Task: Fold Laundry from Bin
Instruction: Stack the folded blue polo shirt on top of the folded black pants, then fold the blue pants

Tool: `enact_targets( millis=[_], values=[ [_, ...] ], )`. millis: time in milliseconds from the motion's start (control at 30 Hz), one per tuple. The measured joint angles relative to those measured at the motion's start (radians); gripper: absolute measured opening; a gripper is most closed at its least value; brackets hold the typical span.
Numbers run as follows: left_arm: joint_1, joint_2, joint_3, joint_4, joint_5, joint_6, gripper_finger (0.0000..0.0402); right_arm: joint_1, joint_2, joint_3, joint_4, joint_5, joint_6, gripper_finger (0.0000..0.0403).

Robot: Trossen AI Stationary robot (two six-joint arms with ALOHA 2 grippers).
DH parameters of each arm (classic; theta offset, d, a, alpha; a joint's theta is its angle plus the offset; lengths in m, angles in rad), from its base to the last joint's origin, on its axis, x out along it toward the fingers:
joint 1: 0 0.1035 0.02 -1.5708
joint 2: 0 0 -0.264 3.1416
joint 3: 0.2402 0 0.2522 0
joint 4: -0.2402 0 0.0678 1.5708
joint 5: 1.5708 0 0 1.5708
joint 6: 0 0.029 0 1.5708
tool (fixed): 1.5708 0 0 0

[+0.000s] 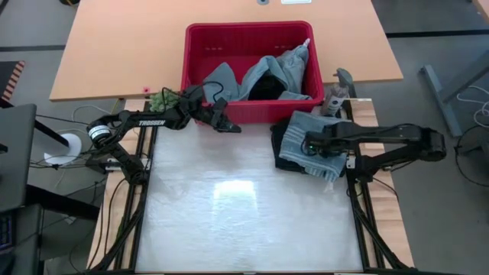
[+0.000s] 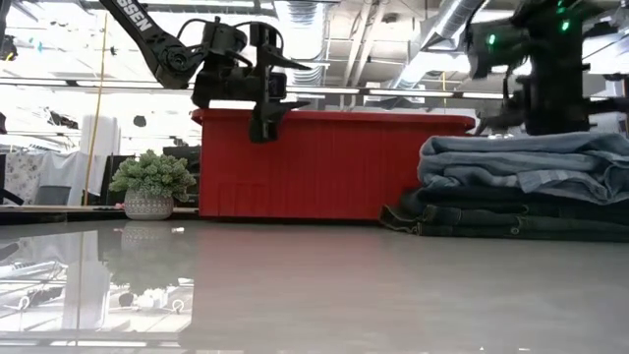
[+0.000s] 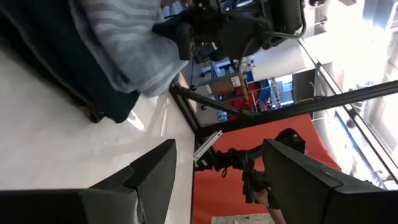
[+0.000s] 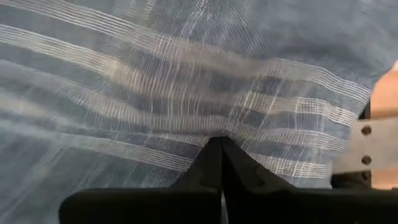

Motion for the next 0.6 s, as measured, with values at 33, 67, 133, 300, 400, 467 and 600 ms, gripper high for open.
enact_targets(
  millis=[33,67,133,300,400,467,600],
  values=[
    [0.0,0.0,0.0,-0.013,0.0,0.01,0.0226,-0.006,0.009,-0.015,0.013,-0.005,-0.008,0.0019],
    [0.0,0.0,0.0,-0.018,0.001,0.016,0.0226,-0.009,0.017,-0.022,0.026,-0.009,-0.021,0.0016],
    [0.001,0.0,0.0,-0.009,0.004,0.008,0.0226,-0.013,0.02,-0.019,0.048,-0.01,-0.056,0.0017],
    [0.042,0.0,0.0,0.184,0.029,-0.118,0.0226,-0.016,0.011,0.08,0.079,0.014,-0.108,0.0052],
    [0.055,0.0,0.0,0.365,0.049,-0.232,0.0226,-0.022,0.011,0.161,0.073,0.019,-0.178,0.0069],
    [0.064,0.0,0.01,0.495,0.068,-0.308,0.0226,-0.024,0.011,0.225,0.074,0.019,-0.22,0.0073],
    [0.079,-0.004,0.098,0.628,0.115,-0.39,0.0226,-0.024,0.011,0.38,0.072,0.056,-0.281,0.0076]
  ],
)
